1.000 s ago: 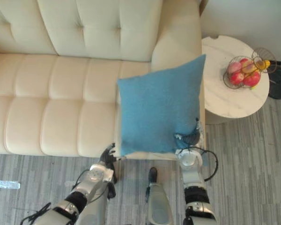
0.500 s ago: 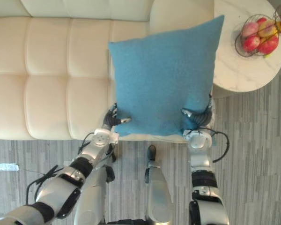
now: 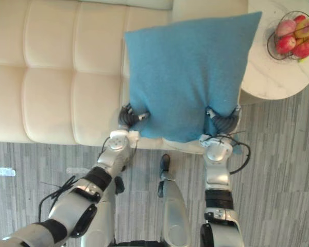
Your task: Pick up cushions and gather them together orderly.
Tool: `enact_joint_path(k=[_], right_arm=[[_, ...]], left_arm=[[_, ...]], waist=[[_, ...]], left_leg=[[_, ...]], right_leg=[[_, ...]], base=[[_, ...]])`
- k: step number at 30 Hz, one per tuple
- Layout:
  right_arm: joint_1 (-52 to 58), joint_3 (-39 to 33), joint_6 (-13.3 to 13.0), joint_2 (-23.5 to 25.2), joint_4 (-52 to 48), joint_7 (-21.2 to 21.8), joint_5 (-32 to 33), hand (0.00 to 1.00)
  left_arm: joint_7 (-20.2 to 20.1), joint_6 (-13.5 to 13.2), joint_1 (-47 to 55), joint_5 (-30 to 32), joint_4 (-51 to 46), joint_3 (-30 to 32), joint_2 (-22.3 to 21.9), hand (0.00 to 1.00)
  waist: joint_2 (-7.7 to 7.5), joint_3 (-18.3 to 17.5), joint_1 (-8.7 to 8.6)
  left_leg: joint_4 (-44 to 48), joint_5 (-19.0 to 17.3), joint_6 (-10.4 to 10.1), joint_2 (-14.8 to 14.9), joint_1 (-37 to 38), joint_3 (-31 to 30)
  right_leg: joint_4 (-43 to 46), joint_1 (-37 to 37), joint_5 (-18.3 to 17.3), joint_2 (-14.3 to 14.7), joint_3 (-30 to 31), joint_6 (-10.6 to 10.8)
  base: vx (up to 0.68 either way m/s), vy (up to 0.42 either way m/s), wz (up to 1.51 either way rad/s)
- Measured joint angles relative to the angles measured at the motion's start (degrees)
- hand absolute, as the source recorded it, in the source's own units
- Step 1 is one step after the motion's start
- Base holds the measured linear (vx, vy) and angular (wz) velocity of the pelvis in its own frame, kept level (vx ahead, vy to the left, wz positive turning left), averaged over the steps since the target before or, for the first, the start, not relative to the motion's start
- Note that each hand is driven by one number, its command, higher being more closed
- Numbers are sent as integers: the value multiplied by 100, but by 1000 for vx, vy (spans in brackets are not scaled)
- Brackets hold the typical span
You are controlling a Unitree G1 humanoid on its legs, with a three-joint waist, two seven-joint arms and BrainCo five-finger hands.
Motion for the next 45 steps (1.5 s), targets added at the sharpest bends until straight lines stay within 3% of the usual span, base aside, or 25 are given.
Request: enact_joint_path(k=[6, 13, 15, 23, 32, 34, 39, 42, 45], right_arm=[[368, 116, 2, 68, -44, -3, 342, 100], [1202, 496, -1, 311, -666, -2, 650, 100], [1477, 628, -16, 339, -745, -2, 648, 100], [2114, 1372, -56, 92, -761, 185, 644, 100], [2846, 1770, -167, 59, -1172, 351, 682, 100], [2901, 1798, -229, 58, -1237, 367, 695, 100], [3121, 1821, -267, -13, -1330, 367, 697, 100], [3158, 1820, -269, -145, -1323, 366, 705, 100], [3016, 1826, -276, -174, -1164, 362, 703, 100]], left_arm=[[5, -293, 1, -231, -1040, -315, 0, 100], [5, -415, 400, -302, -1583, -643, 12, 100], [5, -425, 753, -302, -1713, -804, 135, 100], [-3, -502, 2202, -329, -2436, -1179, 935, 100], [-7, -612, 3727, -595, -3424, -1290, 1109, 100], [-7, -693, 3967, -634, -3606, -1359, 1109, 100], [-8, -777, 4320, -651, -3695, -1540, 1108, 100], [-12, -766, 4339, -656, -3691, -1659, 1106, 100], [-12, -757, 4337, -784, -3654, -1659, 1110, 100]], waist=[[-9, -20, 79], [-2, -65, 86], [-19, -314, 56], [-8, -639, -6], [22, -1564, 0], [28, -1591, -1], [56, -1934, 2], [116, -1967, -38], [206, -1922, 29]], left_leg=[[-118, -50, -74, -17, 512, -5], [-532, 17, -71, -122, 1210, 127], [-699, 77, -81, -213, 1269, 82], [-1240, 255, -98, -445, 2053, -101], [-1708, 330, -96, -705, 2720, -234], [-1708, 329, -96, -722, 2865, -243], [-1705, 407, -60, -763, 2798, -450], [-1249, 439, -65, -744, 2262, -898], [-595, 333, -191, -629, 1704, -1169]], right_leg=[[-9, 476, -5, -18, -104, 4], [-106, 1050, -75, -101, -183, 84], [-113, 1073, -174, -153, -207, 86], [-472, 1880, -193, -185, -275, 98], [-514, 2428, -471, -355, -289, 172], [-511, 2575, -473, -368, -291, 174], [-499, 2631, -555, -389, -455, 207], [-446, 2582, -547, -369, -888, 199], [-327, 2551, -543, -285, -1340, 169]], base=[[35, -13, 3], [67, -15, 7], [115, -9, 17], [113, 11, 12], [66, 28, 9], [20, 24, 2], [-37, 13, 23], [-88, -5, 77], [-145, -13, 78]])
